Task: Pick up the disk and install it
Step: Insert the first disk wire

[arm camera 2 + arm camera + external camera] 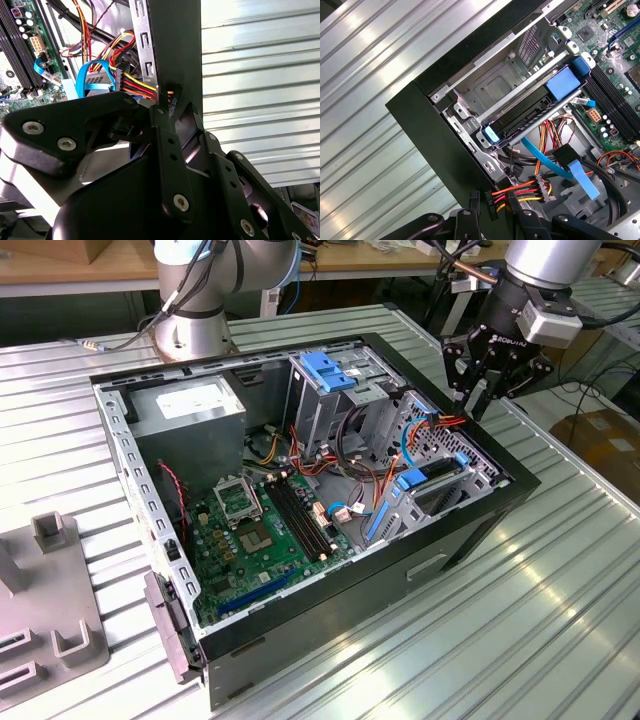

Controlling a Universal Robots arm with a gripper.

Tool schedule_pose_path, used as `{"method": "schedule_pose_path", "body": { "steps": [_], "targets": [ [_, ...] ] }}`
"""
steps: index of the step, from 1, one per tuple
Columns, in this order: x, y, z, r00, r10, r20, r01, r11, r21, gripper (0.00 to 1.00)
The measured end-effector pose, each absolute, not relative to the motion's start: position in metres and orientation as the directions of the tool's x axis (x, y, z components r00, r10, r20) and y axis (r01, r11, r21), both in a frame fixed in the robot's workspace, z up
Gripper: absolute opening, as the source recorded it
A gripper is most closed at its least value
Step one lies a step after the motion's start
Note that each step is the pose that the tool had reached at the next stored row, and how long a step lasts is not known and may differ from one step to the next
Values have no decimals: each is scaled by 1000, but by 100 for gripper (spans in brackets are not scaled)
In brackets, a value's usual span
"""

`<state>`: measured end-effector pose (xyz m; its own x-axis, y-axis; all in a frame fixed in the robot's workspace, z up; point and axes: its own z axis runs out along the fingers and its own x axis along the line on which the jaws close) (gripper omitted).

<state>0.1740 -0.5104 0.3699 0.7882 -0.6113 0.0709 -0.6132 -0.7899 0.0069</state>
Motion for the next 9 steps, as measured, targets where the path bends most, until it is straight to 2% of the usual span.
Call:
{"method": "schedule_pose_path", "body": {
  "steps": [9],
  "targets": [
    [174,-510,369,835,-545,71,-547,-837,7,34]
  ]
}}
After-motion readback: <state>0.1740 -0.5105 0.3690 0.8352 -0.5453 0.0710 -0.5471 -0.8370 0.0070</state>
